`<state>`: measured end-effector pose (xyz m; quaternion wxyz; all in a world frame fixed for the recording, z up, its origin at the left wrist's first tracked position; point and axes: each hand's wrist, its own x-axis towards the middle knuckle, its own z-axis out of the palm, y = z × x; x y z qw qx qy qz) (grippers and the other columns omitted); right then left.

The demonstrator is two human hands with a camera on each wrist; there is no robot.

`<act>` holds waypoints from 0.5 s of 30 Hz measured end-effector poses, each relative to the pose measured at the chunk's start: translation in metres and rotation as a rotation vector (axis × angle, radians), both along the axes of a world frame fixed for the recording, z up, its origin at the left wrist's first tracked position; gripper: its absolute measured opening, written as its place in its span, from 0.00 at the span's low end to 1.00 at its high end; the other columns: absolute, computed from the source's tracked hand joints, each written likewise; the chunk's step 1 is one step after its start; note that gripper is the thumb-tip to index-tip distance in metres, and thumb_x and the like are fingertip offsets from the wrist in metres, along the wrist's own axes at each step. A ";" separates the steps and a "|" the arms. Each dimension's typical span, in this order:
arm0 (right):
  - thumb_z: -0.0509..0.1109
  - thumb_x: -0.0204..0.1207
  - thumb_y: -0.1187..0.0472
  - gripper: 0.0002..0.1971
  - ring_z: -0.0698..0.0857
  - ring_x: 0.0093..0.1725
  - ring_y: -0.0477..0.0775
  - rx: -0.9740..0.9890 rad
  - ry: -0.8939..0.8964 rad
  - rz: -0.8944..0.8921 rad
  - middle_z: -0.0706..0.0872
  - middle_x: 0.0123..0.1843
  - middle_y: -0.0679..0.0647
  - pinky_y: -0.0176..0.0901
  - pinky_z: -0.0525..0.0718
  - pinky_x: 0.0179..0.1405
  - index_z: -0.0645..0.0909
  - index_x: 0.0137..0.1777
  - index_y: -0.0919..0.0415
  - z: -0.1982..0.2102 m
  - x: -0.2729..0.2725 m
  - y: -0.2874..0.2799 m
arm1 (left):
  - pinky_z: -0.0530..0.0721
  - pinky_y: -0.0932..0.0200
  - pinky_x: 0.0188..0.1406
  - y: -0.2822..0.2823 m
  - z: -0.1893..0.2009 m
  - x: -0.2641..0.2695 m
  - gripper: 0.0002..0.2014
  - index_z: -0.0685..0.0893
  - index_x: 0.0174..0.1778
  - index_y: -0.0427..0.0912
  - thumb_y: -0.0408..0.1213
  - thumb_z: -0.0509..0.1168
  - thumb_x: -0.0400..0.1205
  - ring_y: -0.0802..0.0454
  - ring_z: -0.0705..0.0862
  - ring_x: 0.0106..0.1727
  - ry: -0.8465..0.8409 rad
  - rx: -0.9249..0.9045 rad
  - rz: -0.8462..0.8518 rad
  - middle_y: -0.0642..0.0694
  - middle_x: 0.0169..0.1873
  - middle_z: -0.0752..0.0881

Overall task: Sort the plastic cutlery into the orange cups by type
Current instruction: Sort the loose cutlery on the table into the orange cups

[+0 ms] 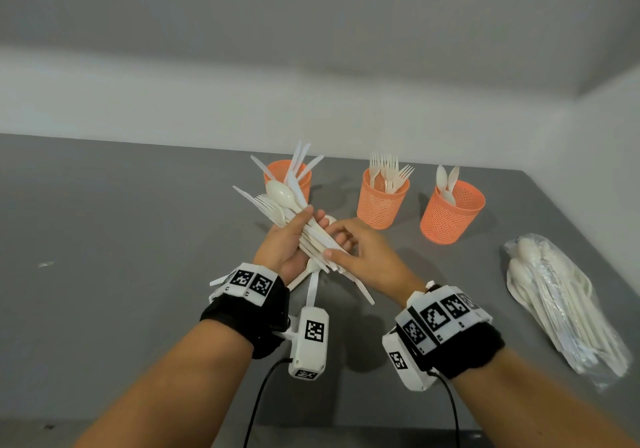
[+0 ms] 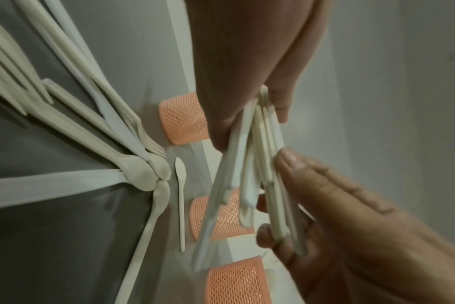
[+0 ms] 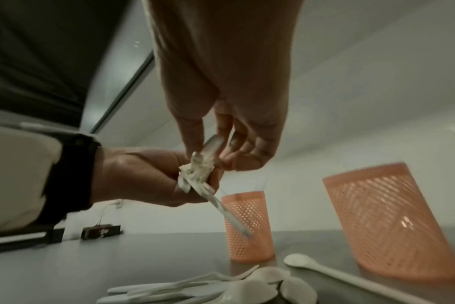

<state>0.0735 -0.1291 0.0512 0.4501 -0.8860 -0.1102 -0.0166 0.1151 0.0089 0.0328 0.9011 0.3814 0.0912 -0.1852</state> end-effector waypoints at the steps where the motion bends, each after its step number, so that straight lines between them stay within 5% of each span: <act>1: 0.73 0.73 0.63 0.14 0.76 0.40 0.47 -0.055 -0.058 -0.011 0.77 0.46 0.52 0.33 0.75 0.43 0.81 0.58 0.64 0.002 0.000 0.000 | 0.88 0.58 0.33 0.001 0.000 0.000 0.08 0.80 0.46 0.35 0.37 0.61 0.84 0.52 0.88 0.35 -0.027 0.001 -0.018 0.43 0.37 0.83; 6: 0.67 0.77 0.62 0.09 0.74 0.43 0.48 -0.346 -0.124 0.010 0.75 0.47 0.50 0.45 0.76 0.49 0.80 0.55 0.64 0.010 0.002 0.005 | 0.88 0.57 0.33 -0.002 -0.001 -0.005 0.09 0.80 0.40 0.34 0.33 0.60 0.83 0.51 0.89 0.33 -0.110 0.051 -0.072 0.43 0.29 0.86; 10: 0.61 0.80 0.66 0.05 0.69 0.47 0.50 -0.523 -0.003 0.151 0.72 0.49 0.53 0.40 0.65 0.45 0.70 0.52 0.58 0.019 0.003 0.005 | 0.89 0.55 0.35 -0.002 -0.003 -0.003 0.05 0.80 0.45 0.33 0.32 0.63 0.82 0.48 0.88 0.35 -0.057 0.080 -0.023 0.40 0.33 0.85; 15: 0.59 0.76 0.72 0.21 0.67 0.39 0.48 -0.620 0.082 0.205 0.64 0.37 0.46 0.35 0.62 0.30 0.56 0.33 0.46 0.028 0.010 -0.008 | 0.87 0.53 0.37 0.003 -0.002 0.001 0.04 0.79 0.41 0.36 0.32 0.64 0.81 0.51 0.86 0.30 -0.004 0.073 0.062 0.44 0.25 0.85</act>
